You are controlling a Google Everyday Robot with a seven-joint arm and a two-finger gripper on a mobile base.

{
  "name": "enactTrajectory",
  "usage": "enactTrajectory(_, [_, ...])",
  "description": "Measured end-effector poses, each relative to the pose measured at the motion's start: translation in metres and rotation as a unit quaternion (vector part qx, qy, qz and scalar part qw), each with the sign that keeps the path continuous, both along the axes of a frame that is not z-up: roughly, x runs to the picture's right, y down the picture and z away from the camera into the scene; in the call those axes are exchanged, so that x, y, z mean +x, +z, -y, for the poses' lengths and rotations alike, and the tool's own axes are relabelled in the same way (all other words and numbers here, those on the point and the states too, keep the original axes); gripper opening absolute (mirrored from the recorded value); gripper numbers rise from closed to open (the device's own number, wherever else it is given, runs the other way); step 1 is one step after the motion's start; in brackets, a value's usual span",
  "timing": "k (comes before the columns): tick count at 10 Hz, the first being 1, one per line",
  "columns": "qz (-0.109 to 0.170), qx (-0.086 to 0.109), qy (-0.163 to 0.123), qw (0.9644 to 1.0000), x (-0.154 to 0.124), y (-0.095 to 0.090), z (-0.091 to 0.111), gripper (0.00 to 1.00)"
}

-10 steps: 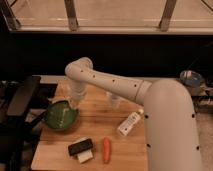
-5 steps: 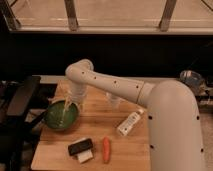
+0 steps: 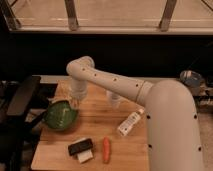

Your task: Pick up the ceramic bowl

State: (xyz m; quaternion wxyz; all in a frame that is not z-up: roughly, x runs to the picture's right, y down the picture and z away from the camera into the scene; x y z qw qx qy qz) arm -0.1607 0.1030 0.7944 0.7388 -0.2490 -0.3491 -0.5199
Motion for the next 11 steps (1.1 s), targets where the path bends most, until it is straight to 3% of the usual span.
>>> enactTrajectory(2, [-0.001,-0.001,0.000,1.0000,-0.004,0.009,-0.007,0.63])
enactTrajectory(3, [0.006,-0.010,-0.011,0.9999,-0.002,0.008,-0.013,0.67])
enactTrajectory(5, [0.023,-0.032,-0.027,0.9989,-0.004,0.008,-0.033,0.68])
enactTrajectory(8, [0.057,-0.087,-0.036,0.9939,-0.004,0.020,-0.069,0.68])
enactTrajectory(9, [0.065,-0.114,-0.035,0.9908,-0.005,0.027,-0.081,0.68])
enactTrajectory(10, [0.064,-0.119,-0.034,0.9902,-0.005,0.030,-0.084,0.68])
enactTrajectory(11, [0.058,-0.111,-0.036,0.9915,-0.004,0.034,-0.084,0.68])
